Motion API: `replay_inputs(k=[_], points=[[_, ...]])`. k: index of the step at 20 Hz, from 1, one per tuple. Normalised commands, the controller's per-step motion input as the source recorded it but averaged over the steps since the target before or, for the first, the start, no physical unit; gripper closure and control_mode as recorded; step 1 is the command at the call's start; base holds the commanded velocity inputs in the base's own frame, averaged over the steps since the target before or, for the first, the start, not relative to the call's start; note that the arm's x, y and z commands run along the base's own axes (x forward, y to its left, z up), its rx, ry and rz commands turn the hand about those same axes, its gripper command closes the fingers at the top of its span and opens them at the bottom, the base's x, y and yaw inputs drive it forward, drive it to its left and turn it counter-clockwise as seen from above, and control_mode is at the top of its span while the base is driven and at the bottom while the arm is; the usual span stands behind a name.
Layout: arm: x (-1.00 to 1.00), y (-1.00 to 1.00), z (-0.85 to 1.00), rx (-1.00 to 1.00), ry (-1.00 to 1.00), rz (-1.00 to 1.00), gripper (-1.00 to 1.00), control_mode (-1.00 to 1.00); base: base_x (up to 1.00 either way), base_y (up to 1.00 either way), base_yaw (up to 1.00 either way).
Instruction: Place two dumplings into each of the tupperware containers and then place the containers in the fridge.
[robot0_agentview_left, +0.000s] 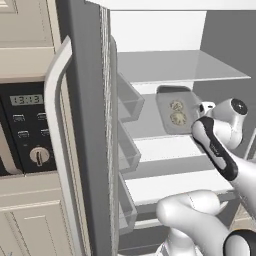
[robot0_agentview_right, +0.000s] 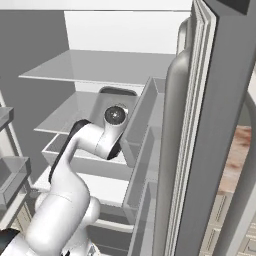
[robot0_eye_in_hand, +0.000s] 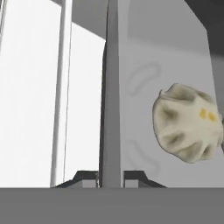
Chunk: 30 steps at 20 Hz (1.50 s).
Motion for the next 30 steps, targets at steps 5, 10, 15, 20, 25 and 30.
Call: replay_inputs(k=[5,10,15,20,25,30], points=[[0.69,0.00,-0.19,0.00,0.00,0.00,1.00,-1.00,0.00,0.00,0.00],[0.64,0.00,-0.34,0.00,0.00,0.00,1.00,-1.00,0.00,0.00,0.00],[0.53,0.00,-0.38,0.00,0.00,0.00,1.00,-1.00,0.00,0.00,0.00],[0.19,0.00,-0.12,0.00,-0.07,0.00,1.00,-1.00,0.00,0.00,0.00],[0.00,0.00,0.00,0.00,0.00,0.00,-1.00,-1.00,0.00,0.00,0.00],[0.00,0.00,0.13,0.00,0.00,0.00,-1.00,-1.00,0.00,0.00,0.00]])
